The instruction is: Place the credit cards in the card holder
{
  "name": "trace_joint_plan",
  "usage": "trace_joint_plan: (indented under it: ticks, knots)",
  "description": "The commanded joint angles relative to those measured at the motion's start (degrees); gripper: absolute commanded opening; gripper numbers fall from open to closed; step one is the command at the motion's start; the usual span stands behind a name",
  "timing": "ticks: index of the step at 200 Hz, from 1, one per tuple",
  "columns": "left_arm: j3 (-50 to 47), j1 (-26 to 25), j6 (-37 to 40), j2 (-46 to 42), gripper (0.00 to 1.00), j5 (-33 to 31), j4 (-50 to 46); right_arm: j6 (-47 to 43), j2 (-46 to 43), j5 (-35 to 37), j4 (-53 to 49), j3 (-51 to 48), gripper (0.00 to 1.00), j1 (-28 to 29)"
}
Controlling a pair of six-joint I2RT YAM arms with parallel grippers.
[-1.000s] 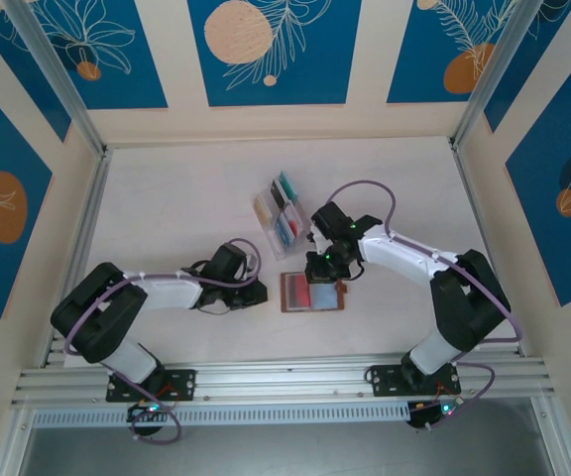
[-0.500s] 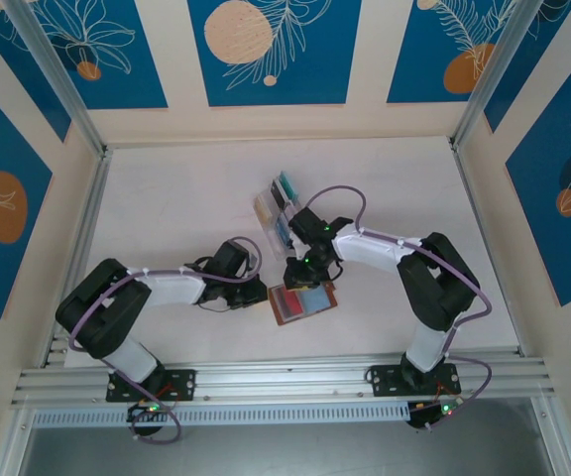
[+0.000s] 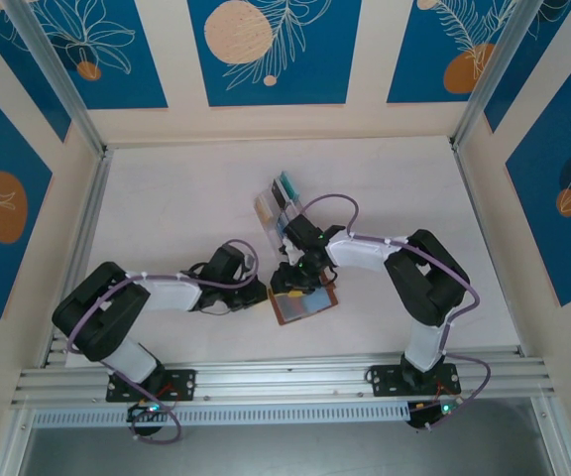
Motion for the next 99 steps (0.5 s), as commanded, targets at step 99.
trace_joint_plan:
  ticks: [99]
  knots:
    - [-5.42, 7.69, 4.95, -8.02, 0.14, 2.94, -7.94, -4.40, -4.16, 2.07, -9.46, 5.22, 0.60, 0.46]
